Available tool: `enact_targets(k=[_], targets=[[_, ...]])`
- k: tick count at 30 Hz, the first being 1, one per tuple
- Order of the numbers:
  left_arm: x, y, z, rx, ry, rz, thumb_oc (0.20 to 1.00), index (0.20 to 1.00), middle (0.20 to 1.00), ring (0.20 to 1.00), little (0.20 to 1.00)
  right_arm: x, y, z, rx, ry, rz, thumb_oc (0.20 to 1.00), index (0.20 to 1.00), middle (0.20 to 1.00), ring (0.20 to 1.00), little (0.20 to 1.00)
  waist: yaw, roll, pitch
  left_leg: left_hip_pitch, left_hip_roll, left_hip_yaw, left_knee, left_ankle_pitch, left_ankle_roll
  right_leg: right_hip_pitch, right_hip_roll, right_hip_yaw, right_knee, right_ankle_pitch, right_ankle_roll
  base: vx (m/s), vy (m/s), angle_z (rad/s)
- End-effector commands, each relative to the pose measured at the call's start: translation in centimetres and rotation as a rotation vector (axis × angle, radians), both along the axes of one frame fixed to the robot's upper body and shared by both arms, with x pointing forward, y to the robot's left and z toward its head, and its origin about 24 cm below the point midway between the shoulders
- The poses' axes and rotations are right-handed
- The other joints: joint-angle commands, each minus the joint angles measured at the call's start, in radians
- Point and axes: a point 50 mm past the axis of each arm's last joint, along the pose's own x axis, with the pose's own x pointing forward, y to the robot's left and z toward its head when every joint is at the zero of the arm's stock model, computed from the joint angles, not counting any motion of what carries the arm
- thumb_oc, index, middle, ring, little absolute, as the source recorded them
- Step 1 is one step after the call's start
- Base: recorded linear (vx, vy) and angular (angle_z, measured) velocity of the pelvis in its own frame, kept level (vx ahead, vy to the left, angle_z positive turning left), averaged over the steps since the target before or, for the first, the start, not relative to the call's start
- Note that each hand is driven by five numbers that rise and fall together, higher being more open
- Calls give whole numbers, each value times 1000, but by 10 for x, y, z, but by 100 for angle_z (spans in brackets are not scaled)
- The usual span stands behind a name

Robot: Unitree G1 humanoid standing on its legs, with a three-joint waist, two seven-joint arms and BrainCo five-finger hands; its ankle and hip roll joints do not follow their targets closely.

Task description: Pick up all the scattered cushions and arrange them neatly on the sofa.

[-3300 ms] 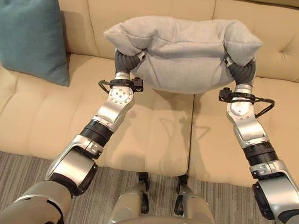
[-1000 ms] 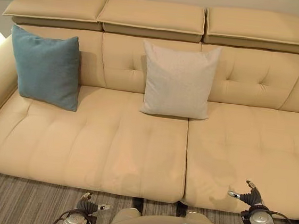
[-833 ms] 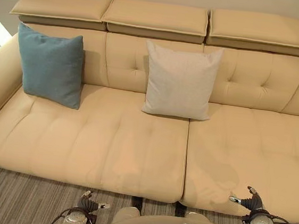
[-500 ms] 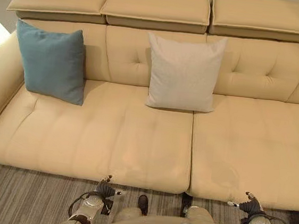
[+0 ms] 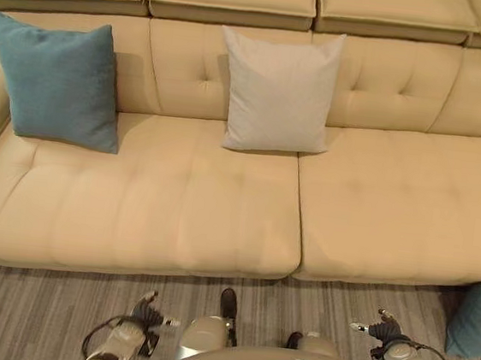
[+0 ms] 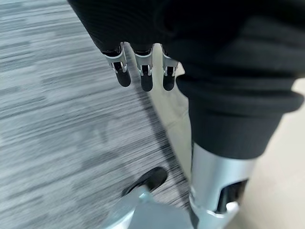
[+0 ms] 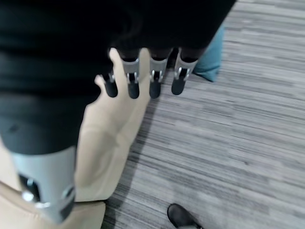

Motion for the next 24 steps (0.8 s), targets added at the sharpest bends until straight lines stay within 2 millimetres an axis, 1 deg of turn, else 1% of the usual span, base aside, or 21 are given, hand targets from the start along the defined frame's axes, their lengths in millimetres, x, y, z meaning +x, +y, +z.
enact_targets(k=[1, 2, 4, 6, 9, 10, 11, 12, 13, 14, 15, 16, 17, 18, 19, 20, 21, 22, 23, 24], targets=[[36, -3, 8, 9, -86, -50, 1000, 1000, 1000, 1000, 1000, 14, -11, 9, -41, -58, 15, 1000, 1000, 1000, 1000, 1000, -25, -27, 19, -30, -25, -110, 76, -84, -36, -58, 6, 23, -38, 112, 36, -108, -104, 20], [39, -5, 9, 8, -93, -60, 1000, 1000, 1000, 1000, 1000, 13, -12, 9, -46, -53, 12, 1000, 1000, 1000, 1000, 1000, -28, -27, 25, -39, -23, -115, 88, -81, -40, -57, 11, 21, -51, 117, 32, -147, -91, 25], [46, -9, 10, -1, -109, -73, 1000, 1000, 1000, 1000, 1000, 13, -14, 10, -53, -53, 8, 1000, 1000, 1000, 1000, 1000, -30, -27, 44, -65, -27, -147, 130, -85, -46, -64, 12, 27, -58, 128, 26, -162, -47, 20], [48, -14, 10, -13, -112, -91, 1000, 1000, 1000, 1000, 1000, 12, -16, 10, -62, -46, 9, 1000, 1000, 1000, 1000, 1000, -27, -33, 52, -70, -56, -211, 163, -117, -45, -75, 11, 46, -63, 147, 22, -103, 1, -12], [48, -20, 8, -29, -107, -111, 1000, 1000, 1000, 1000, 1000, 7, -18, 8, -78, -16, 32, 1000, 1000, 1000, 1000, 1000, -26, -38, 48, -40, -94, -307, 190, -170, -38, -82, 12, 88, -71, 171, 24, -64, 54, -29], [49, -23, 8, -35, -111, -122, 1000, 1000, 1000, 1000, 1000, 7, -18, 8, -81, -11, 38, 1000, 1000, 1000, 1000, 1000, -26, -38, 48, -26, -108, -348, 193, -185, -34, -89, 13, 107, -71, 179, 24, -82, 111, -44], [51, -26, 8, -40, -114, -135, 1000, 1000, 1000, 1000, 1000, 6, -19, 9, -83, -9, 37, 1000, 1000, 1000, 1000, 1000, -29, -35, 46, -16, -114, -375, 190, -190, -34, -95, 15, 122, -73, 185, 26, -94, 206, -71], [54, -31, 9, -43, -113, -182, 1000, 1000, 1000, 1000, 1000, 5, -21, 9, -84, -5, 31, 1000, 1000, 1000, 1000, 1000, -44, -27, 40, -4, -118, -384, 174, -195, -30, -109, 10, 145, -72, 201, 37, -87, 226, -87], [55, -32, 9, -40, -110, -197, 1000, 1000, 1000, 1000, 1000, 6, -21, 9, -80, -5, 27, 1000, 1000, 1000, 1000, 1000, -52, -23, 35, 4, -111, -372, 159, -194, -25, -121, 7, 150, -71, 209, 41, -162, 328, -67], [59, -34, 10, -24, -112, -243, 1000, 1000, 1000, 1000, 1000, 8, -20, 9, -83, -3, 30, 1000, 1000, 1000, 1000, 1000, -66, -20, 38, 10, -108, -346, 141, -190, -16, -159, -6, 170, -68, 239, 57, -127, 209, -61], [59, -34, 10, -24, -112, -244, 1000, 1000, 1000, 1000, 1000, 8, -20, 9, -83, -3, 30, 1000, 1000, 1000, 1000, 1000, -62, -21, 37, 11, -107, -342, 140, -190, -16, -160, -5, 173, -68, 239, 57, -161, 233, -63], [62, -34, 11, -17, -117, -265, 1000, 1000, 1000, 1000, 1000, 8, -19, 9, -83, 0, 37, 1000, 1000, 1000, 1000, 1000, -67, -20, 41, 11, -108, -328, 131, -185, -13, -178, -15, 175, -64, 249, 67, -159, 204, -81], [65, -32, 13, -11, -130, -266, 1000, 1000, 1000, 1000, 1000, 10, -15, 8, -81, 9, 59, 1000, 1000, 1000, 1000, 1000, -68, -20, 48, 15, -105, -293, 115, -180, -7, -205, -31, 166, -48, 258, 82, -159, 204, -91], [65, -31, 13, -11, -130, -266, 1000, 1000, 1000, 1000, 1000, 10, -15, 8, -81, 9, 59, 1000, 1000, 1000, 1000, 1000, -65, -20, 48, 16, -105, -290, 114, -180, -7, -206, -30, 169, -46, 257, 82, -186, 168, -86], [67, -28, 15, -6, -141, -256, 1000, 1000, 1000, 1000, 1000, 13, -12, 8, -80, 6, 72, 1000, 1000, 1000, 1000, 1000, -62, -20, 60, 18, -101, -268, 103, -171, -3, -233, -37, 156, -11, 262, 84, -292, 162, -135], [73, -23, 18, 8, -156, -245, 1000, 1000, 1000, 1000, 1000, 18, -10, 9, -78, -7, 78, 1000, 1000, 1000, 1000, 1000, -49, -13, 75, 2, -90, -235, 97, -149, 5, -241, -50, 77, 48, 228, 76, -409, 252, -164], [69, -18, 18, 19, -141, -240, 1000, 1000, 1000, 1000, 1000, 16, -10, 8, -72, -7, 69, 1000, 1000, 1000, 1000, 1000, -38, -4, 69, -10, -85, -210, 90, -129, 14, -210, -53, 20, 107, 177, 49, -357, 224, -151], [66, -15, 17, 27, -126, -231, 1000, 1000, 1000, 1000, 1000, 13, -9, 6, -64, -2, 58, 1000, 1000, 1000, 1000, 1000, -33, -3, 63, -1, -83, -203, 77, -123, 18, -190, -46, 18, 133, 157, 43, -150, 112, -103], [66, -15, 17, 27, -126, -231, 1000, 1000, 1000, 1000, 1000, 13, -9, 6, -64, -2, 58, 1000, 1000, 1000, 1000, 1000, -33, -3, 63, -2, -83, -203, 77, -122, 18, -191, -47, 18, 133, 157, 43, -89, 37, -53], [57, -12, 13, 24, -100, -195, 1000, 1000, 1000, 1000, 1000, 4, -9, 3, -52, 18, 31, 1000, 1000, 1000, 1000, 1000, -13, -2, 42, -2, -75, -170, 62, -114, 20, -135, -52, -24, 138, 124, 38, -115, -10, -75]])
